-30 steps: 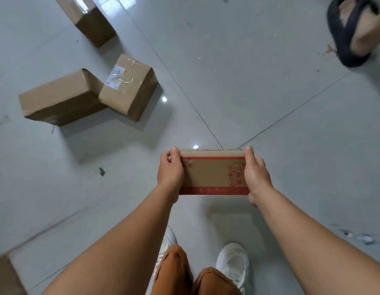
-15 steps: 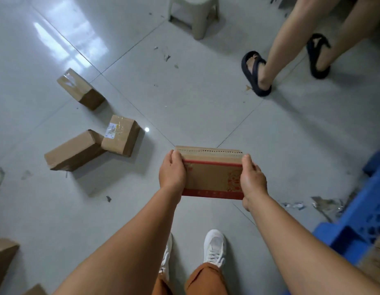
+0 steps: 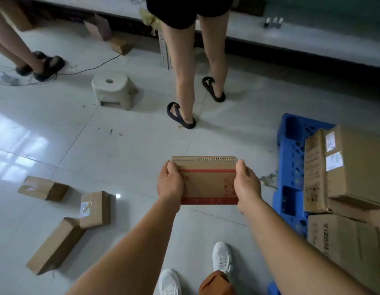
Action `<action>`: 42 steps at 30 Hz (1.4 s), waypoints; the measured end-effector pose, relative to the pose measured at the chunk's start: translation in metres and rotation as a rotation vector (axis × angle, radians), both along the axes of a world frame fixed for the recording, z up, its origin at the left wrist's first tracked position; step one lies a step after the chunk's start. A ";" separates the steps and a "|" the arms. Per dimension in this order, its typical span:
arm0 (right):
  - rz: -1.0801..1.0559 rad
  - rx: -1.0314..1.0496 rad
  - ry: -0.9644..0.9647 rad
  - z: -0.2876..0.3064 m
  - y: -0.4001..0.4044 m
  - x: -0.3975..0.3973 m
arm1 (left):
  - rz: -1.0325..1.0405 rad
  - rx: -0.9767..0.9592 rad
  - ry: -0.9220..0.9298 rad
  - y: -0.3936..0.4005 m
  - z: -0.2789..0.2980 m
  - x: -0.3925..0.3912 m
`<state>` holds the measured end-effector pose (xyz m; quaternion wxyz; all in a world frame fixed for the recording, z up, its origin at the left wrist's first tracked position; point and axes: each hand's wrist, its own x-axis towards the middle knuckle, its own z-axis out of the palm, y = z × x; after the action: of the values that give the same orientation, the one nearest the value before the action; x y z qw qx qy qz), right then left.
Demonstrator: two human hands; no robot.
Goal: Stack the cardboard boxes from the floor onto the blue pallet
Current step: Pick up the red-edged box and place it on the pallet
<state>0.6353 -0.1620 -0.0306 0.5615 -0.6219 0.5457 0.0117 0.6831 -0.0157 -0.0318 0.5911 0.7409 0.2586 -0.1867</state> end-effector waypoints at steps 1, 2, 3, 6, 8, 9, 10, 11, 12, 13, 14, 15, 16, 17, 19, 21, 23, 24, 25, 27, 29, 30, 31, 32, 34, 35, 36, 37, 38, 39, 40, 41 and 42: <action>-0.019 -0.003 -0.010 0.011 -0.008 -0.005 | -0.029 -0.002 -0.011 -0.009 0.009 -0.002; -0.045 -0.010 -0.025 0.018 -0.016 -0.010 | -0.058 -0.003 -0.014 -0.018 0.017 -0.003; -0.076 -0.015 -0.036 0.027 -0.025 -0.017 | -0.087 -0.002 -0.017 -0.028 0.025 -0.006; -0.168 -0.006 -0.073 0.047 -0.052 -0.035 | -0.178 -0.022 -0.033 -0.062 0.046 -0.009; -0.232 -0.007 -0.088 0.060 -0.073 -0.047 | -0.244 -0.028 -0.050 -0.089 0.057 -0.012; -0.268 -0.019 -0.091 0.066 -0.086 -0.055 | -0.284 -0.031 -0.058 -0.106 0.063 -0.016; -0.299 -0.034 -0.096 0.071 -0.099 -0.064 | -0.321 -0.032 -0.062 -0.122 0.069 -0.019; -0.331 -0.051 -0.104 0.076 -0.113 -0.072 | -0.354 -0.037 -0.068 -0.139 0.074 -0.023; -0.360 -0.063 -0.114 0.080 -0.127 -0.079 | -0.382 -0.042 -0.071 -0.156 0.079 -0.026; -0.390 -0.076 -0.127 0.086 -0.141 -0.087 | -0.408 -0.042 -0.076 -0.175 0.084 -0.030; -0.420 -0.081 -0.139 0.090 -0.155 -0.095 | -0.431 -0.040 -0.079 -0.193 0.089 -0.035; -0.449 -0.090 -0.147 0.094 -0.169 -0.102 | -0.453 -0.037 -0.086 -0.210 0.093 -0.039; -0.478 -0.089 -0.158 0.099 -0.182 -0.109 | -0.473 -0.038 -0.092 -0.227 0.098 -0.044; -0.511 -0.088 -0.172 0.103 -0.195 -0.115 | -0.493 -0.041 -0.097 -0.244 0.102 -0.050; -0.565 -0.088 -0.187 0.109 -0.223 -0.128 | -0.537 -0.055 -0.094 -0.277 0.110 -0.059; -0.611 -0.091 -0.198 0.115 -0.251 -0.142 | -0.580 -0.063 -0.086 -0.309 0.118 -0.068; -0.639 -0.097 -0.210 0.122 -0.277 -0.155 | -0.628 -0.063 -0.090 -0.340 0.122 -0.075; -0.652 -0.098 -0.216 0.125 -0.288 -0.161 | -0.649 -0.064 -0.092 -0.354 0.124 -0.077; -0.664 -0.107 -0.220 0.128 -0.299 -0.166 | -0.671 -0.065 -0.095 -0.367 0.125 -0.079; -0.668 -0.145 -0.207 0.131 -0.316 -0.173 | -0.721 -0.079 -0.080 -0.390 0.127 -0.081; -0.672 -0.175 -0.178 0.131 -0.332 -0.177 | -0.773 -0.088 -0.065 -0.410 0.127 -0.080; -0.675 -0.173 -0.165 0.130 -0.339 -0.178 | -0.803 -0.088 -0.056 -0.420 0.126 -0.078; -0.678 -0.178 -0.156 0.129 -0.345 -0.177 | -0.831 -0.093 -0.047 -0.430 0.126 -0.076; -0.682 -0.185 -0.150 0.129 -0.351 -0.175 | -0.860 -0.106 -0.038 -0.440 0.125 -0.072; -0.698 -0.190 -0.135 0.129 -0.363 -0.170 | -0.925 -0.122 -0.040 -0.458 0.122 -0.063; -0.714 -0.189 -0.131 0.128 -0.370 -0.167 | -0.956 -0.124 -0.050 -0.468 0.120 -0.057; -0.737 -0.188 -0.128 0.128 -0.376 -0.163 | -0.992 -0.122 -0.049 -0.476 0.119 -0.051; -0.758 -0.189 -0.125 0.128 -0.383 -0.158 | -1.028 -0.118 -0.046 -0.485 0.118 -0.044; -0.779 -0.193 -0.127 0.129 -0.389 -0.154 | -1.062 -0.113 -0.036 -0.494 0.118 -0.038; -0.806 -0.198 -0.143 0.129 -0.394 -0.149 | -1.094 -0.115 -0.037 -0.502 0.117 -0.030; -0.841 -0.193 -0.171 0.130 -0.399 -0.142 | -1.130 -0.116 -0.032 -0.511 0.117 -0.022; -0.880 -0.177 -0.200 0.131 -0.403 -0.136 | -1.167 -0.120 -0.040 -0.519 0.117 -0.013; -0.911 -0.161 -0.211 0.132 -0.407 -0.129 | -1.205 -0.120 -0.041 -0.526 0.118 -0.005</action>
<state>0.5064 -0.5689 0.1017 0.5119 -0.3586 0.7021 -0.3411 0.6782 -0.5418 0.0861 0.4269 0.7258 -0.2289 -0.4884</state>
